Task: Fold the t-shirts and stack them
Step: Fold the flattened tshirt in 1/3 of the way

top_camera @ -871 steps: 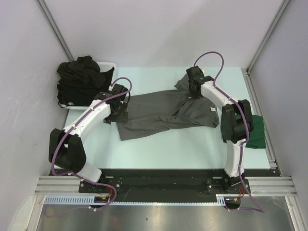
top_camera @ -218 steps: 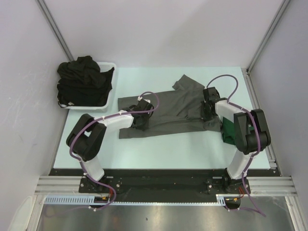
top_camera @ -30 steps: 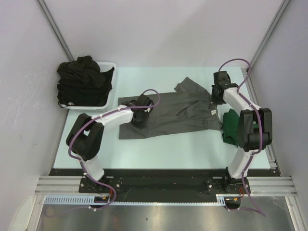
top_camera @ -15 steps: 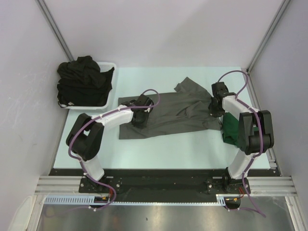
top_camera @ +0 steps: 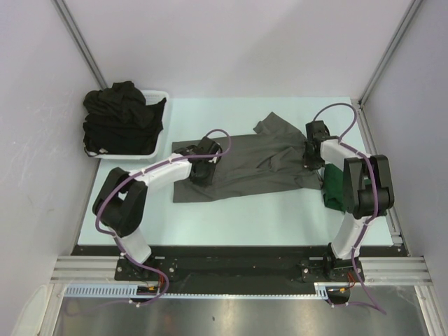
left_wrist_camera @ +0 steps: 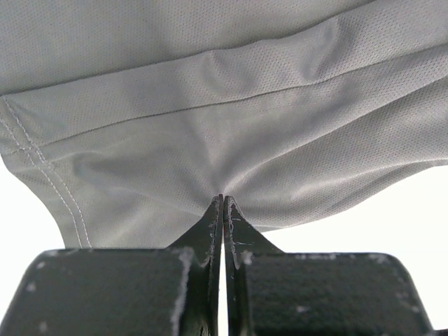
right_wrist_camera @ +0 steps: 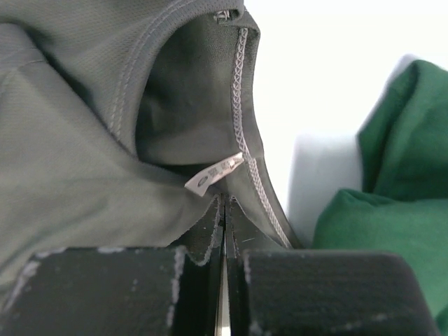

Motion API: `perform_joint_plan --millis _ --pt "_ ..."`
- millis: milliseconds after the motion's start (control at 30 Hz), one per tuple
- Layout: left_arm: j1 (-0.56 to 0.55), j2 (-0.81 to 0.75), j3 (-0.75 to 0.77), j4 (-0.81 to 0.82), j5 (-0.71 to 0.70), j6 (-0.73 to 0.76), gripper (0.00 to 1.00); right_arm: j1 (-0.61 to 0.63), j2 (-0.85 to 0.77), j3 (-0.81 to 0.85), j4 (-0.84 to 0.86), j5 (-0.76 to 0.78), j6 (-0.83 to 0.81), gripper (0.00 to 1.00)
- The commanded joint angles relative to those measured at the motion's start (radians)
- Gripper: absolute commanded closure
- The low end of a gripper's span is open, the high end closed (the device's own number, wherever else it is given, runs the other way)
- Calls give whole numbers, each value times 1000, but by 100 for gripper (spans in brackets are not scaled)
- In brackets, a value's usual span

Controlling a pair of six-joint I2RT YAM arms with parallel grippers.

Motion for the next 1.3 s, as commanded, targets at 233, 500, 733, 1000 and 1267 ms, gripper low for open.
perform_joint_plan --millis 233,500,733,1000,1267 --pt "8 -66 14 -39 -26 24 100 -38 36 48 56 52 -50 100" --pt "8 -55 28 -47 -25 12 100 -47 61 30 61 23 -39 100" --pt "8 -52 42 -58 -29 12 100 -41 43 -15 44 4 -16 100" --pt "8 -44 66 -61 -25 7 100 -38 12 -66 16 12 2 100" --pt "8 -37 97 -72 -26 19 100 -3 -37 -83 -99 52 24 100"
